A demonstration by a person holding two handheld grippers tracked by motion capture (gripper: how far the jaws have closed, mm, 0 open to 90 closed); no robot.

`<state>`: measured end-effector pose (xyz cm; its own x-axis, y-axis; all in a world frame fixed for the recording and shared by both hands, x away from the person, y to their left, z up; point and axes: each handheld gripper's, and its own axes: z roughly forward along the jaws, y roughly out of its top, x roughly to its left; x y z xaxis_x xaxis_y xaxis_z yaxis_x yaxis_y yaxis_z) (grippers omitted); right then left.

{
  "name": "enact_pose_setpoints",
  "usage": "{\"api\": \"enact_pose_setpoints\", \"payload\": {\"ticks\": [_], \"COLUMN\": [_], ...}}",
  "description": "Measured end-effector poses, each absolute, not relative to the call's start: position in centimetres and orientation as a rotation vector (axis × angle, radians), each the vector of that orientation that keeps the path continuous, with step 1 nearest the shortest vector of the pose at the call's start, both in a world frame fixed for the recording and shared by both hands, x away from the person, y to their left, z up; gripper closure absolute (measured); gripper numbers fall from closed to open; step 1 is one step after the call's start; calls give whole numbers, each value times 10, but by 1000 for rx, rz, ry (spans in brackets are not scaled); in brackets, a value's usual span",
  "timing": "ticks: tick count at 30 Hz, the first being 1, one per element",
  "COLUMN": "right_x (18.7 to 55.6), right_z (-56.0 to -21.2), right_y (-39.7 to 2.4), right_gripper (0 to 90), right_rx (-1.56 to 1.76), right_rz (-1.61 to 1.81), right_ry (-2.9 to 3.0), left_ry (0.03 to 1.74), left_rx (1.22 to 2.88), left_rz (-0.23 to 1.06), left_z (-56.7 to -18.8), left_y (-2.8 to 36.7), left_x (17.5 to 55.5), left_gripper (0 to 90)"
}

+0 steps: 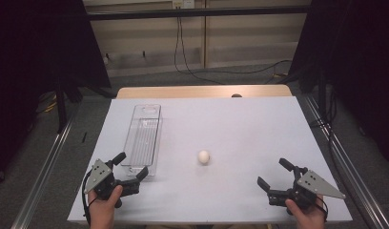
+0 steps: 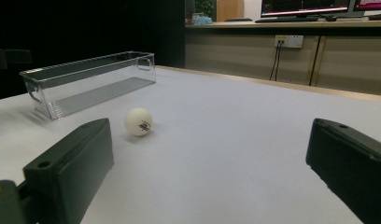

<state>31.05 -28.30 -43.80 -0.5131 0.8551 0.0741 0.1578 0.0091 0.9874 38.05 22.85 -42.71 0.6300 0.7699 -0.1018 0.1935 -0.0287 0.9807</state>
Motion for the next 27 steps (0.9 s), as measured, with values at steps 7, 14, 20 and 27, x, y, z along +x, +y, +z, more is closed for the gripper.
{"api": "enact_pose_setpoints", "payload": {"ticks": [7,14,20,27], "right_x": [310,311,309,309], "right_z": [-438,-438,-438,-437], "right_y": [-283,-283,-284,-284], "right_gripper": [5,6,7,8], "right_rx": [1048,1044,1041,1041], "right_rz": [1556,1556,1549,1558], "right_ry": [1703,1705,1708,1707], "left_ry": [823,817,808,800], "left_rx": [1579,1579,1588,1587], "left_rz": [566,548,544,524], "left_z": [-426,-425,-424,-422], "left_y": [229,224,221,214], "left_x": [380,381,381,381], "left_gripper": [19,19,19,19]}}
